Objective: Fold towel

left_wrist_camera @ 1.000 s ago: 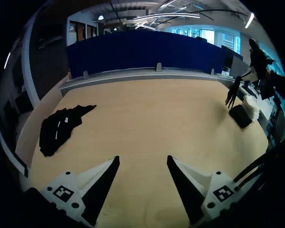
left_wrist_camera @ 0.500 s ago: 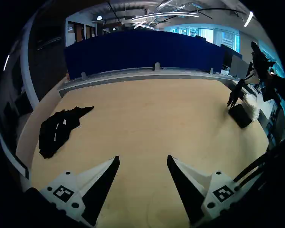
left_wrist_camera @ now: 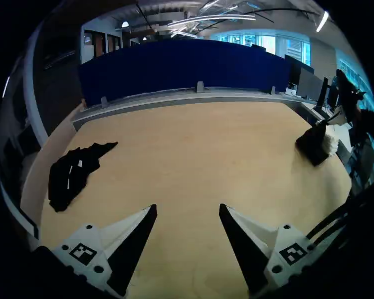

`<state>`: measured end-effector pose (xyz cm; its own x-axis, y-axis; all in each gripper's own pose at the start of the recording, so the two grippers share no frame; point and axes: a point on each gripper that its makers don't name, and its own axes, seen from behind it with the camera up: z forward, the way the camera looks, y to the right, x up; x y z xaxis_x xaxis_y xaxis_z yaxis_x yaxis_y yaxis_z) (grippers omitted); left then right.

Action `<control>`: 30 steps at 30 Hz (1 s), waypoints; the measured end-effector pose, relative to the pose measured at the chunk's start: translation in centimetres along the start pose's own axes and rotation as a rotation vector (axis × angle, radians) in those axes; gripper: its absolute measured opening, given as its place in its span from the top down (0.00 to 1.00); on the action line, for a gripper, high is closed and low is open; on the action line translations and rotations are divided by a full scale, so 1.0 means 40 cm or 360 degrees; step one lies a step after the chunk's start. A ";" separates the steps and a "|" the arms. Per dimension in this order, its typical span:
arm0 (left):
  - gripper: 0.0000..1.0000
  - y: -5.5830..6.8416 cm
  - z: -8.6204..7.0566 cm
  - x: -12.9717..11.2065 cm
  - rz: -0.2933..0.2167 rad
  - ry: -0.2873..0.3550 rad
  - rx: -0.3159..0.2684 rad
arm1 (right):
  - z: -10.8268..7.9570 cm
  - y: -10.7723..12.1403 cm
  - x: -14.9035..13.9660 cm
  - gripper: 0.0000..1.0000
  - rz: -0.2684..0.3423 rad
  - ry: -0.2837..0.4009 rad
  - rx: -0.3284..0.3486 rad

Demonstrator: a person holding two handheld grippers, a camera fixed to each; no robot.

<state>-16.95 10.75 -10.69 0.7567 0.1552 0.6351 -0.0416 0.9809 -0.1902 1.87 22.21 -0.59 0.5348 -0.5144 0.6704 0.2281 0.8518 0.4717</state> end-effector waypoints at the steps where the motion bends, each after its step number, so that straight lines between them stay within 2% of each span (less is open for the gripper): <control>1: 0.08 0.000 0.000 0.000 0.0002 -0.0001 0.0000 | 0.000 0.000 -0.017 0.96 0.0012 -0.0013 -0.0003; 14: 0.08 -0.001 -0.008 -0.005 0.0025 -0.0009 0.0009 | 0.032 0.003 -0.221 0.96 0.0204 -0.0194 -0.0080; 30: 0.08 -0.016 -0.024 -0.009 0.0048 -0.0015 0.0037 | 0.108 -0.021 -0.355 0.96 0.0478 -0.0306 -0.0140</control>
<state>-16.58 9.96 -11.54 0.7486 0.1858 0.6364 -0.0794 0.9781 -0.1923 -9.42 28.37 -8.02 0.4278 -0.2420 0.8709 0.1577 0.9687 0.1918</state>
